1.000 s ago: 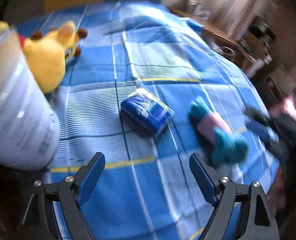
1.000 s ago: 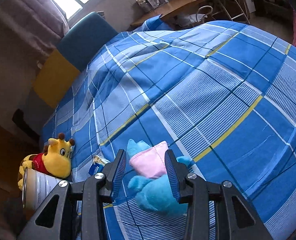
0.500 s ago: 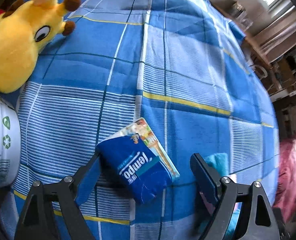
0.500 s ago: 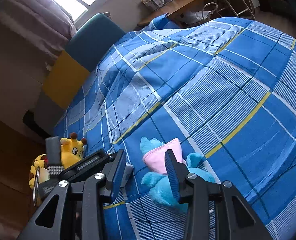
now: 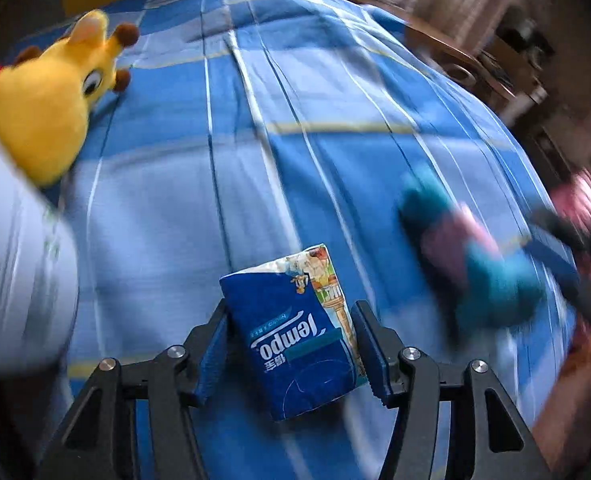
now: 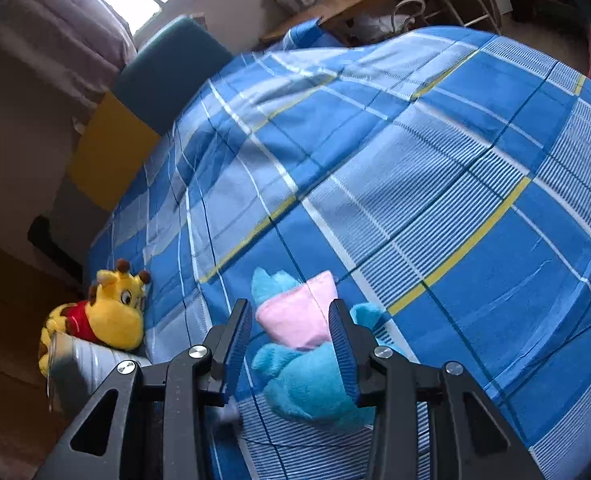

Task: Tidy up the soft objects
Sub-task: 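Grasp the blue Tempo tissue pack with left tool while right grasps the teal plush, then carry the tissue pack into the gold tray with the left tool and open it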

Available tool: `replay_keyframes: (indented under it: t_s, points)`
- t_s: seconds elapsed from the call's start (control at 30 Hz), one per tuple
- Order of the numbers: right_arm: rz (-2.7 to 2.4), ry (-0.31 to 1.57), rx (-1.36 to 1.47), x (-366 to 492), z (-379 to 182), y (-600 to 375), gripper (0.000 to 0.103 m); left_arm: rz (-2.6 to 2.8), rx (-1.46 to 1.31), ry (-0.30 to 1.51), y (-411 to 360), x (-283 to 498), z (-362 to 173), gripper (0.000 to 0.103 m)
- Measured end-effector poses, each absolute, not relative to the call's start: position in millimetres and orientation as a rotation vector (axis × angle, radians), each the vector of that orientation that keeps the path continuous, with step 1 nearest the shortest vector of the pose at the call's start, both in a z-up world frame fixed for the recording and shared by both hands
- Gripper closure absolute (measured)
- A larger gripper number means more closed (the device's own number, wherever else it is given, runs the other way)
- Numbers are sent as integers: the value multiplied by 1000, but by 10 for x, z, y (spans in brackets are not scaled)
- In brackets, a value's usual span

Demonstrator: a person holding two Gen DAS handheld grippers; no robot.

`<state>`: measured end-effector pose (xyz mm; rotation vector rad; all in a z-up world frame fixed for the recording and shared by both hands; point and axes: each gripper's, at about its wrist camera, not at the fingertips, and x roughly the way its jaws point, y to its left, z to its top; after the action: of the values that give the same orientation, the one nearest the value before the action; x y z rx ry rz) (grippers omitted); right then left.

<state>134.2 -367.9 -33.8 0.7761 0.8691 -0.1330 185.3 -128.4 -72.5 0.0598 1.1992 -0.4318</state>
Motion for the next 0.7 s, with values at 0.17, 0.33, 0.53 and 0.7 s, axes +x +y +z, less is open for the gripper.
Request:
replay_keyframes:
  t_s: [0.17,0.33,0.53,0.7]
  points:
    - [-136,928,733,1447,-436,-3645,58,-499,107,1169,-906,1203,-644,43]
    - [-145,969,601,1543,-440,-3513,41,-524,173,1133,-702,795,-687,43]
    - [-189,1088,251,1717,-550,-3166,37,-523,139,1054,-722,676,-834,43]
    - [-246,1122,88,1716,-636,-3042,50,-513,193,990,-739,558,-879,43]
